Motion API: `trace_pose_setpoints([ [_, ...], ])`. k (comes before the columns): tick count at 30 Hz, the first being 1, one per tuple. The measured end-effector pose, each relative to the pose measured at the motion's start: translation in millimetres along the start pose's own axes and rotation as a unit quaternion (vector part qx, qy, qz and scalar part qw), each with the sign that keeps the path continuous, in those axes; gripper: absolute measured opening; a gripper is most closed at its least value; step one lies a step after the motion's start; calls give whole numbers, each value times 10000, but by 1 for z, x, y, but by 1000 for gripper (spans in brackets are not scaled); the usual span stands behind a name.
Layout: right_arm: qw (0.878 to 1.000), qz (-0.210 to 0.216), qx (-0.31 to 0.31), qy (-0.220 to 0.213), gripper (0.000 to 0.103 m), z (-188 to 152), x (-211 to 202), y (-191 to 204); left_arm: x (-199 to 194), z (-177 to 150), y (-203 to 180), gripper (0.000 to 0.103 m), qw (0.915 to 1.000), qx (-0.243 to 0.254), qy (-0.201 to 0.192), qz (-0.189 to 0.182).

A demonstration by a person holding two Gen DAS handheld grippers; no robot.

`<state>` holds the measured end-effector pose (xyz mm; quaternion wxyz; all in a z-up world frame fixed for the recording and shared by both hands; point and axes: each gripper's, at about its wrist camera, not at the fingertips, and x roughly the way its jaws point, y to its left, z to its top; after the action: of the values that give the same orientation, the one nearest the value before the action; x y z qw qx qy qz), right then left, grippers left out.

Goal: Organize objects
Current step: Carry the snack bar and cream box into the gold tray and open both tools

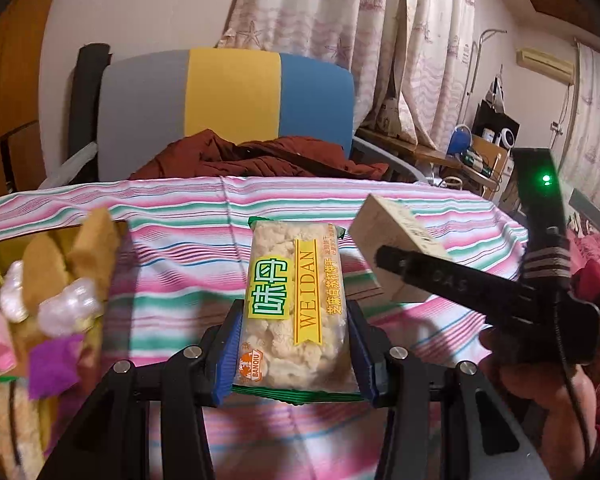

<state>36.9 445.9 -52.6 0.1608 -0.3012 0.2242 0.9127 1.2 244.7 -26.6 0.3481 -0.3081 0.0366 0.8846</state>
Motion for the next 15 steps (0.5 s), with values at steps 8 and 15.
trace_pose_setpoints([
  [8,9979,547,-326,115,52,-19,-15,62,-50,-11,35,48,9994,-287,-140,158],
  [15,9914,1019,-775,281,52,-40,-25,116,-82,-21,78,48,9970,-553,-236,480],
])
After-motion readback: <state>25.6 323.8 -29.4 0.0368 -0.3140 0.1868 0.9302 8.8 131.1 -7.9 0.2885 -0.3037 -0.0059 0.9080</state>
